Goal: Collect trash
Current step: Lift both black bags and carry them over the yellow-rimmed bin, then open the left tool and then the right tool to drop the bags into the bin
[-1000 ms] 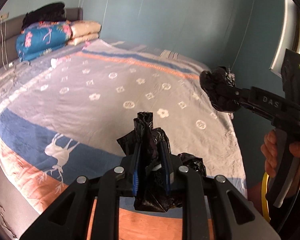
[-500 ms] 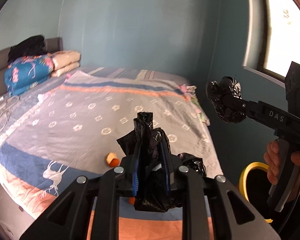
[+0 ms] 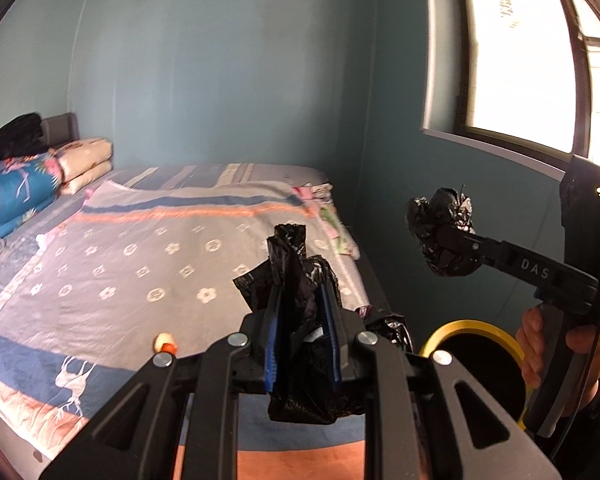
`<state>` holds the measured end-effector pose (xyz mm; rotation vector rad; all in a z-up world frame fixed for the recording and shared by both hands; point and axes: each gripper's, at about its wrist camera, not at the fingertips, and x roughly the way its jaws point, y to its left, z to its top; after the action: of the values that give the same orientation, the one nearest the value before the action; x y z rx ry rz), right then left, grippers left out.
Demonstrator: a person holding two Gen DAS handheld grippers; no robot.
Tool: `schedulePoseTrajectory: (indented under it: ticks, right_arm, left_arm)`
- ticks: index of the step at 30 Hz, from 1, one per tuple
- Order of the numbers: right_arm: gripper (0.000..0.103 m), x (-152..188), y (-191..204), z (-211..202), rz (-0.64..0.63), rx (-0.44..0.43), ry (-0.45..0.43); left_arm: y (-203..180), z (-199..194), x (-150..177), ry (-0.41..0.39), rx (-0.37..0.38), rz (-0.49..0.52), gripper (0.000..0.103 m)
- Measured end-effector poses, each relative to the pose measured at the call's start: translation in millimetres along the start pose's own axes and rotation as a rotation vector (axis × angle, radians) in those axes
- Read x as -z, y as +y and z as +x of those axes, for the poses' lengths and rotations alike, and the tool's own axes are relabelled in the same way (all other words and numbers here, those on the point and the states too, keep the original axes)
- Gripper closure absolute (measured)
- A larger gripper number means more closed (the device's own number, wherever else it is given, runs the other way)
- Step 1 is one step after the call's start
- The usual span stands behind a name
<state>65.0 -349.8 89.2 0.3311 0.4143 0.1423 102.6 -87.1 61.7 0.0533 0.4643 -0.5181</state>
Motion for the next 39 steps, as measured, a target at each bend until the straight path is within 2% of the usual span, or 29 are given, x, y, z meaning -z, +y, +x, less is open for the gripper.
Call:
schedulePoseTrajectory:
  ticks: [12, 18, 23, 27, 39]
  right_arm:
    - [0.067, 18, -55, -60, 0.058, 0.087, -0.047]
    - [0.067, 29, -75, -87, 0.067, 0.187, -0.088]
    - [0.067, 38, -92, -99, 0.094, 0.23, -0.078]
    - [0.067, 44, -111, -104, 0.133, 0.262, -0.069]
    - [0.067, 65, -160, -100, 0.237, 0.324, 0.009]
  left_arm:
    - [-65, 13, 0, 0.024, 0.093, 0.078, 0.085]
    - [-95, 28, 7, 0.048, 0.15, 0.117, 0.085]
    - [-120, 55, 17, 0.124, 0.235, 0.133, 0.085]
    - [-138, 73, 26, 0.151, 0.272, 0.163, 0.085]
    - [-173, 116, 62, 0.256, 0.323, 0.18, 0.085]
